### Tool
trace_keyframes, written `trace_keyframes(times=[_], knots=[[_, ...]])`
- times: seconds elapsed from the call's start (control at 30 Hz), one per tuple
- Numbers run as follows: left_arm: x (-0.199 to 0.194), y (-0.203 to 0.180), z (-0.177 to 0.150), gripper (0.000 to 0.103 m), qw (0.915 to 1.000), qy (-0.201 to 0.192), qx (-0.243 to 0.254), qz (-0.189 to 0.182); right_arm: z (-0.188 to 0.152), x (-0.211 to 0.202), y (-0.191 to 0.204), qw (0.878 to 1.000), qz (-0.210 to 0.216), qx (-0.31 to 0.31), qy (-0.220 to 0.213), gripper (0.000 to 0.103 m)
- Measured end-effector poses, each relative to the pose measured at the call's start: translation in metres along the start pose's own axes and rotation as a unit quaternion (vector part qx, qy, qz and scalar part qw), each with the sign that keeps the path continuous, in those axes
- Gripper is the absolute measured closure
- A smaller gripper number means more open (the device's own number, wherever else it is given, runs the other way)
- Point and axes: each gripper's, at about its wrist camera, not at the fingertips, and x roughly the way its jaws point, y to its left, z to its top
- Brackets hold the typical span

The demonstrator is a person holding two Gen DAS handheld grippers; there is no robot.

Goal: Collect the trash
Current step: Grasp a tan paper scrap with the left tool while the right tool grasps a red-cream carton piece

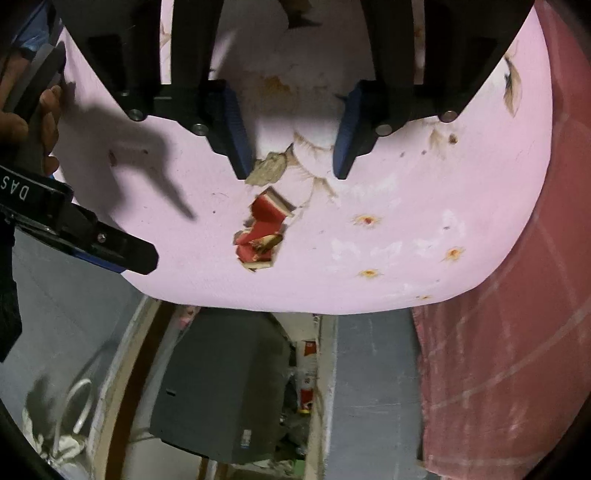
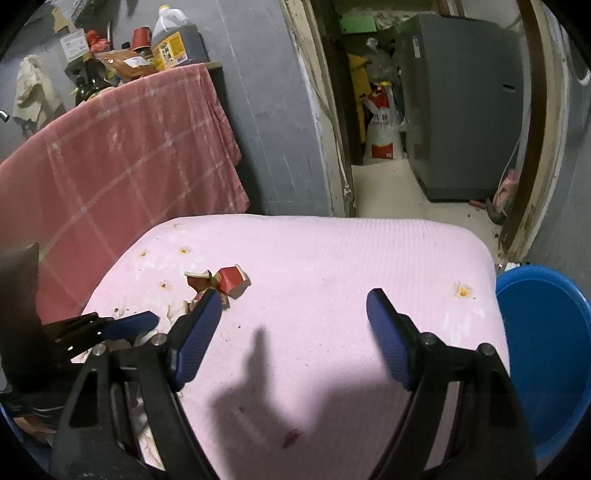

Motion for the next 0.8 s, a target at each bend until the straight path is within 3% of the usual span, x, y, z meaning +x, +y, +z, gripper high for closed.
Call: trace_keyframes(times=[0.2, 0.8], knots=[[0.004, -0.01, 0.001, 0.088, 0.9997, 0.01, 0.024, -0.002, 0.001, 0.006, 0.0, 1.0, 0.005, 0.001, 0.017, 0.025], [-0.007, 0.027, 0.01, 0.091, 0.9979, -0.006, -0.054, 0.034, 0.005, 0.038, 0.018, 0.996, 0.039, -0.016, 0.074, 0.024]])
